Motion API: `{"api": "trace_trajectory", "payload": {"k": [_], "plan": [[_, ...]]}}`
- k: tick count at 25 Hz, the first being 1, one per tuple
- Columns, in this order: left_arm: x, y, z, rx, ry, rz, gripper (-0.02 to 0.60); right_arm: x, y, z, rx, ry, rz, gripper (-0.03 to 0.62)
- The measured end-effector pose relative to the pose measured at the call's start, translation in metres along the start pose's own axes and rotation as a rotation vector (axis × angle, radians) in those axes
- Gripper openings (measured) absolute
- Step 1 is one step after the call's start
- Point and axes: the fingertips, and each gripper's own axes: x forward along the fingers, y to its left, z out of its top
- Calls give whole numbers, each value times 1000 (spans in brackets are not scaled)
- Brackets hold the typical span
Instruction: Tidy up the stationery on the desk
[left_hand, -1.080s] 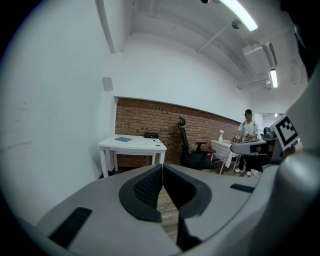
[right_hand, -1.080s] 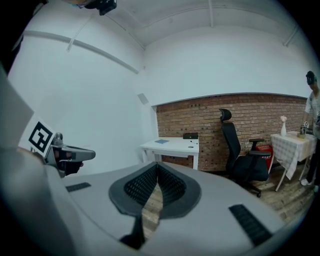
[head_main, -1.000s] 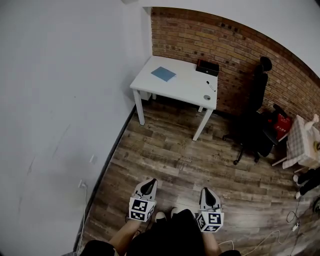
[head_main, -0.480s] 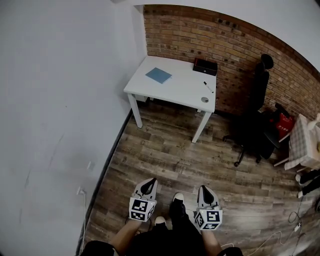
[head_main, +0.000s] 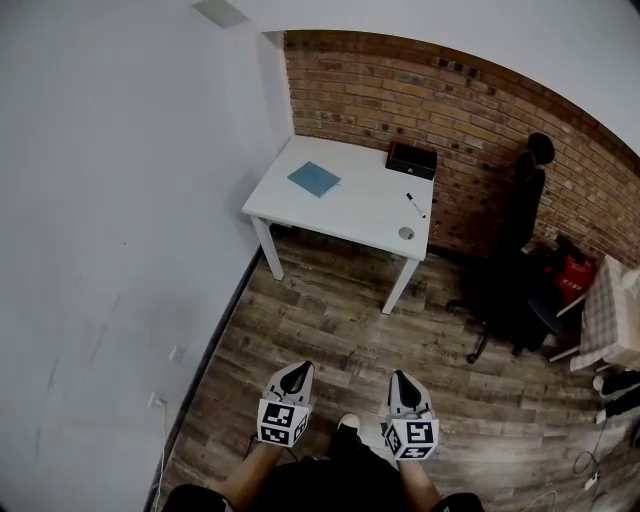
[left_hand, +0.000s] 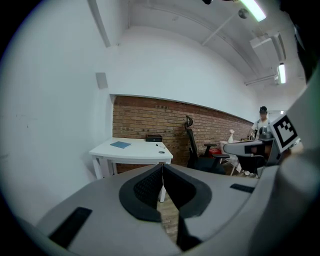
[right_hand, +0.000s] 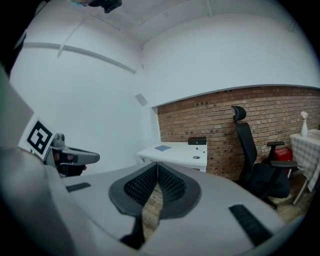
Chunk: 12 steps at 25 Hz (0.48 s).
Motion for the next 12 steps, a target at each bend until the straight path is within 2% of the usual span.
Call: {"api": "trace_trajectory", "payload": {"k": [12], "plan": [[47,9,22,-8,3,77,15,54,-42,9,4,6,57,23]]}}
